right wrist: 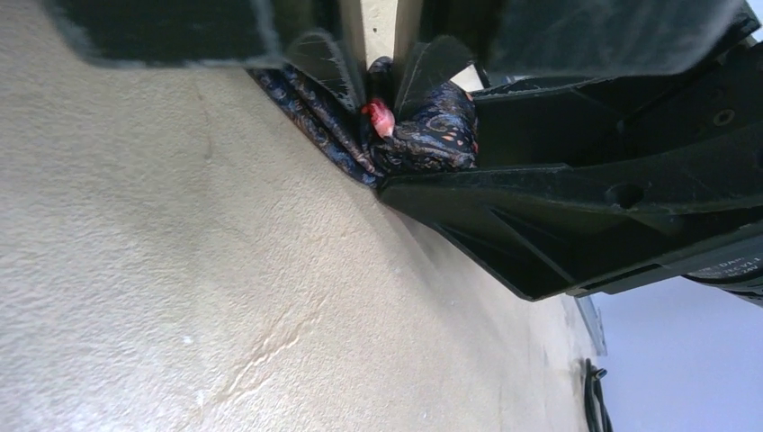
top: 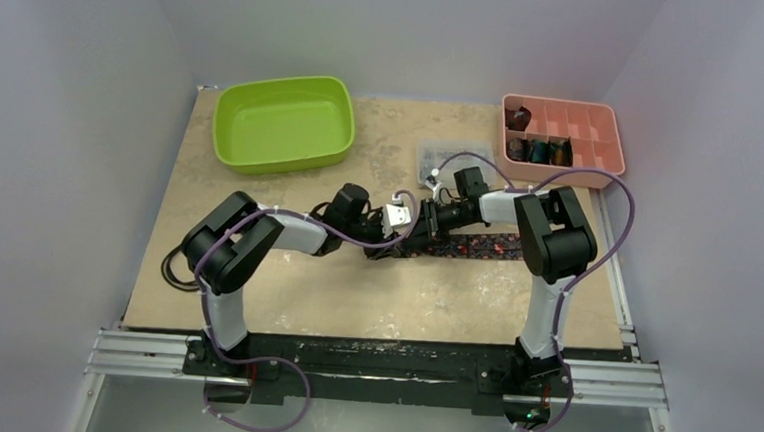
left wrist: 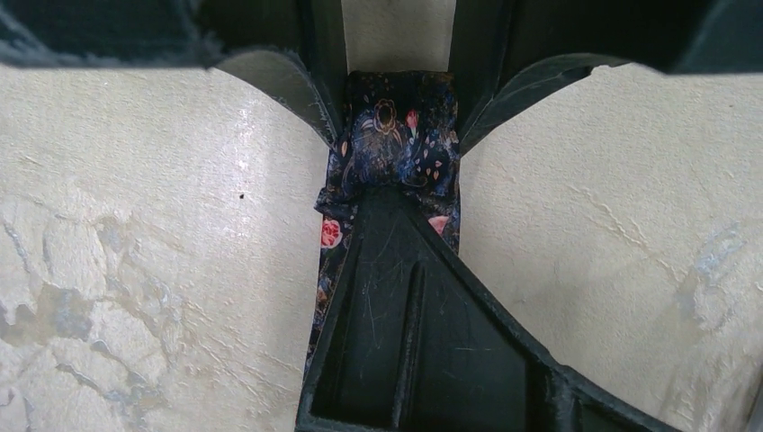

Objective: Roll the ties
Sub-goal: Roll the tie at the center of the board.

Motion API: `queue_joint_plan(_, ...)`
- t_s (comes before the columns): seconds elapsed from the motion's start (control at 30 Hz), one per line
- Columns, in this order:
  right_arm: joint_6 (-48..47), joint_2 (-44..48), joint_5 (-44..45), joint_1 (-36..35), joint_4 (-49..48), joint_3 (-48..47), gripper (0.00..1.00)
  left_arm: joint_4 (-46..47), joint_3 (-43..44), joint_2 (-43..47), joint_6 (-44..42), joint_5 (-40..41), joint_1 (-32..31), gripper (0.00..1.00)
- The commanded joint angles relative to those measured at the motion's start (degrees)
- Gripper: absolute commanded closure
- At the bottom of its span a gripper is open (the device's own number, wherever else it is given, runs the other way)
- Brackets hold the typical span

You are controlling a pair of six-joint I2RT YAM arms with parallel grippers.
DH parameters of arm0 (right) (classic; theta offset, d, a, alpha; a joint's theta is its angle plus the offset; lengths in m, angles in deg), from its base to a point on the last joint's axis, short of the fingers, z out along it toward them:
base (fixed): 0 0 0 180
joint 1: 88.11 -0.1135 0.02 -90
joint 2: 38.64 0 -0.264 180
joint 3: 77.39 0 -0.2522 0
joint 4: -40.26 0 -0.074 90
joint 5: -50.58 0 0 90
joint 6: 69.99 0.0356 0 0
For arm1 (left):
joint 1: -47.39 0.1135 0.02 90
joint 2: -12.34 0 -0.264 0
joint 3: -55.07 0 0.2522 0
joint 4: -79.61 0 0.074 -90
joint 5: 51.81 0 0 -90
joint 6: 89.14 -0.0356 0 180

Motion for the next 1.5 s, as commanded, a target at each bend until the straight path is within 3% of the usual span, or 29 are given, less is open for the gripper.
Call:
queue_joint_plan(0.0, -5.15, 2.79, 6.47, -0.25, 6.12, -0.41, 0.75, -10.05, 2.39, 2.12, -5.81, 4.83, -1.59, 0.69)
queue_joint_plan(0.17, -6.09, 9.08, 2.71, 0.66, 10.74, -1.01, 0.61, -18.66, 3.09, 3.53, -9.75, 8.30, -2.05, 0.70)
queue_joint_plan(0.27, -2.22, 11.00, 1.21, 0.03, 8.48, 0.14, 0.51, -22.43, 5.33, 2.79, -10.12, 9.80, -2.69, 0.69)
queue_joint_plan(0.6, 3.13, 5.28, 1.87, -3.45, 3.56, -1.99, 0.54, -25.31, 7.91, 1.50, -8.92, 11.49, -4.79, 0.67)
queue_joint_plan(0.67, 3.14, 4.07, 2.46, -3.49, 3.42, -2.39, 0.58, -25.37, 8.06, 1.26, -8.81, 11.26, -4.78, 0.67)
queue_joint_plan(0.8, 2.92, 3.38, 3.25, -3.00, 3.57, -2.70, 1.00, -25.42, 8.02, 1.52, -8.95, 10.61, -4.79, 0.65)
queue_joint_plan(1.0, -2.79, 1.09, 6.20, -0.16, 8.17, -1.61, 1.00, -21.54, 7.08, 2.82, -7.58, 4.55, -2.87, 0.39)
queue_joint_plan(1.33, -7.50, -3.46, 9.99, 4.15, 12.01, -1.23, 1.00, -6.27, 5.52, 1.16, -2.15, -1.75, -2.05, 0.24)
queue_joint_plan(1.47, -9.46, -4.35, 10.88, 4.58, 14.31, -2.26, 1.00, -3.42, 6.04, -0.61, -2.03, -2.49, -2.34, 0.22)
